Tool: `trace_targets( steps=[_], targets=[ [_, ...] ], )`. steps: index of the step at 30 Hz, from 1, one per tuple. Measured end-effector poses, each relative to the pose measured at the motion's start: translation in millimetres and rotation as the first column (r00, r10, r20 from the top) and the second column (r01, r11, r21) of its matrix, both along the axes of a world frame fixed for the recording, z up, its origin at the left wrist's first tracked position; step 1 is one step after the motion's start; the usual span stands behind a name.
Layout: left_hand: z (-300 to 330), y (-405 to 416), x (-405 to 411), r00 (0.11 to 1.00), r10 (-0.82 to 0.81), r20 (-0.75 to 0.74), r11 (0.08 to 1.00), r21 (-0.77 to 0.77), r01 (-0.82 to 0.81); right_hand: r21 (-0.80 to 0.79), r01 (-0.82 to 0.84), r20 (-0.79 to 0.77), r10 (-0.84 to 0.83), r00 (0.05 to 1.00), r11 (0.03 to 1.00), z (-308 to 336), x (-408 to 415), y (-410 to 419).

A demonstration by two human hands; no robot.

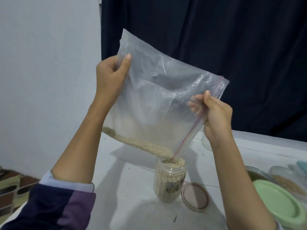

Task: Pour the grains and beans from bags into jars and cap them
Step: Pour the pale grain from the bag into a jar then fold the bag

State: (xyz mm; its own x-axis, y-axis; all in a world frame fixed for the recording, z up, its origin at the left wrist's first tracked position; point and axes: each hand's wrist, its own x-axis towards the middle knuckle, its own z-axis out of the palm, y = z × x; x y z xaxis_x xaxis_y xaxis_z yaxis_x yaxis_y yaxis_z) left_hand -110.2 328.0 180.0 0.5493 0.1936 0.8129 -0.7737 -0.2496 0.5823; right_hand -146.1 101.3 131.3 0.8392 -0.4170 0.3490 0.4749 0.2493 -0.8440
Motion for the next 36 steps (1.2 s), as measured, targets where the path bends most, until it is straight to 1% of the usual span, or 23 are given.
trace_targets(
  steps=[3,6,9,12,16,18,22,25,28,31,34,36],
  targets=[
    [3.1,-2.6,-0.6,1.000,-0.004,0.006,1.000,0.008,0.004,0.050,0.021,0.002,-0.021,1.000,0.999,-2.9,0.7,-2.0],
    [3.6,-4.1,-1.4,1.000,0.000,0.015,1.000,0.024,0.000,0.046,-0.005,-0.015,0.006,1.000,0.999,-4.9,-0.4,-2.4],
    [6.0,-3.7,-2.8,1.000,0.006,0.023,1.000,0.022,-0.006,0.080,0.014,-0.005,-0.014,1.000,0.997,-5.1,0.3,-2.7],
    [8.2,-2.5,-5.5,0.999,0.011,0.037,1.000,0.027,-0.012,0.050,-0.007,-0.015,0.008,1.000,0.999,-4.6,0.2,0.3],
    [9.1,-2.5,-7.5,0.999,0.021,0.040,0.999,0.032,-0.022,0.087,-0.001,-0.005,0.002,1.000,0.996,-5.5,1.5,2.7],
    [9.1,-2.6,-7.5,0.999,0.025,0.038,0.999,0.040,-0.027,0.069,-0.029,-0.016,0.030,0.999,0.997,-5.1,2.9,4.8],
    [9.4,-0.8,-6.8,0.999,0.028,0.038,0.999,0.030,-0.029,0.078,0.009,-0.008,-0.008,1.000,0.997,-4.9,6.5,4.6],
    [10.4,-0.8,-8.0,0.998,0.037,0.046,0.998,0.044,-0.039,0.064,-0.022,-0.021,0.023,1.000,0.998,-5.7,7.3,6.8],
    [10.2,-0.1,-7.5,0.998,0.031,0.056,0.998,0.052,-0.034,0.099,0.001,-0.012,0.000,1.000,0.995,-6.9,10.1,4.3],
    [9.6,1.0,-7.3,0.998,0.039,0.050,0.998,0.055,-0.042,0.079,-0.021,-0.021,0.023,1.000,0.997,-7.5,11.9,3.8],
    [9.1,-0.2,-7.7,0.998,0.032,0.054,0.998,0.058,-0.035,0.113,-0.012,-0.014,0.014,1.000,0.994,-8.0,13.8,4.0],
    [9.3,-0.6,-8.2,0.997,0.035,0.064,0.998,0.053,-0.039,0.093,-0.027,-0.014,0.028,1.000,0.995,-7.0,14.5,4.9]
  ],
)
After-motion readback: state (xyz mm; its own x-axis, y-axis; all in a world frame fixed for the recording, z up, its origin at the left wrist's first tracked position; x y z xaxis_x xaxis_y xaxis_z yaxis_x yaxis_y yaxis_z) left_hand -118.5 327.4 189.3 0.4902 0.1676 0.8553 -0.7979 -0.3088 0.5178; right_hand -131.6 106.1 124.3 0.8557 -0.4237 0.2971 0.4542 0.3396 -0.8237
